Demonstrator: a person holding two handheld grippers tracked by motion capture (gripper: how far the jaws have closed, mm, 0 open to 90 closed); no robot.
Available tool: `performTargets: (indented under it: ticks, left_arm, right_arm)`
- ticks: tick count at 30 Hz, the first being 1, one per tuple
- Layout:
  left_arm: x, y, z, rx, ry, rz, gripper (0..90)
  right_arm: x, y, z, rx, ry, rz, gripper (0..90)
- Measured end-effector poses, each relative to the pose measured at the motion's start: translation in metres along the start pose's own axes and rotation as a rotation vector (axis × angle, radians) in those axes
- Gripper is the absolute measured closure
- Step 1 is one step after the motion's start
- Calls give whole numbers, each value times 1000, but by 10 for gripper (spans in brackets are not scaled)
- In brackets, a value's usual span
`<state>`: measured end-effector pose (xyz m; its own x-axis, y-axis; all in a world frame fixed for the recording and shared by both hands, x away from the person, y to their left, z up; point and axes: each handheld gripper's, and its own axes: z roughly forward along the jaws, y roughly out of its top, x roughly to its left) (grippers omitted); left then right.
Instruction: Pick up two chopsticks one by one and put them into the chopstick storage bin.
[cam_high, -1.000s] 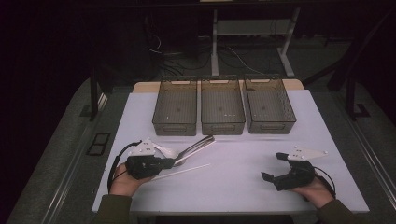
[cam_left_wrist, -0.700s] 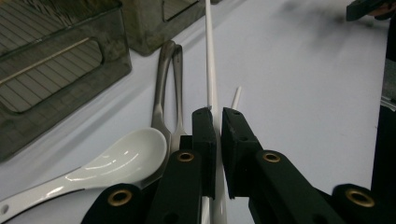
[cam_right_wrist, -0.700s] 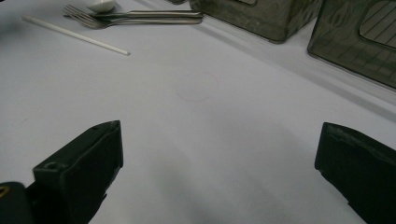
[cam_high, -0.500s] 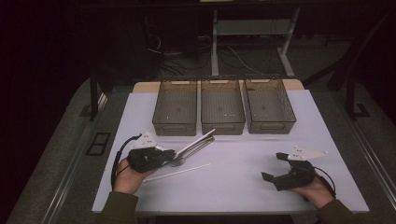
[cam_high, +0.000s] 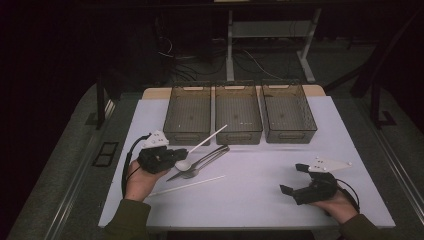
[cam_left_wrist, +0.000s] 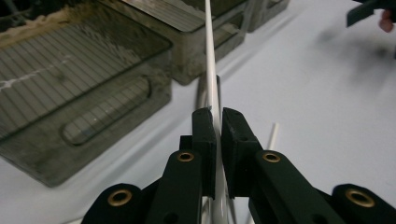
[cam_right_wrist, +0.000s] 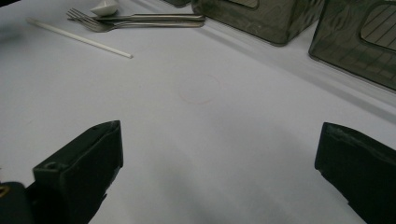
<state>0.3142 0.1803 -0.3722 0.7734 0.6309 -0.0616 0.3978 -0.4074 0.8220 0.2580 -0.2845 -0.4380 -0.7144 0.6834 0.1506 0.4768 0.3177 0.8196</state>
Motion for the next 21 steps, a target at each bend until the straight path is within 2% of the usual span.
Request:
performTargets:
  ticks: [12,18,21]
  left_arm:
    - [19,30,7,-13,51,-16,835]
    - [30,42,13,-19,59,-49,835]
    - [36,49,16,-15,67,-53,835]
  right_arm:
    - [0,0,0,0,-2,3,10]
    - [0,0,0,0,0,3,10]
    - [1,0,0,6,2,8,10]
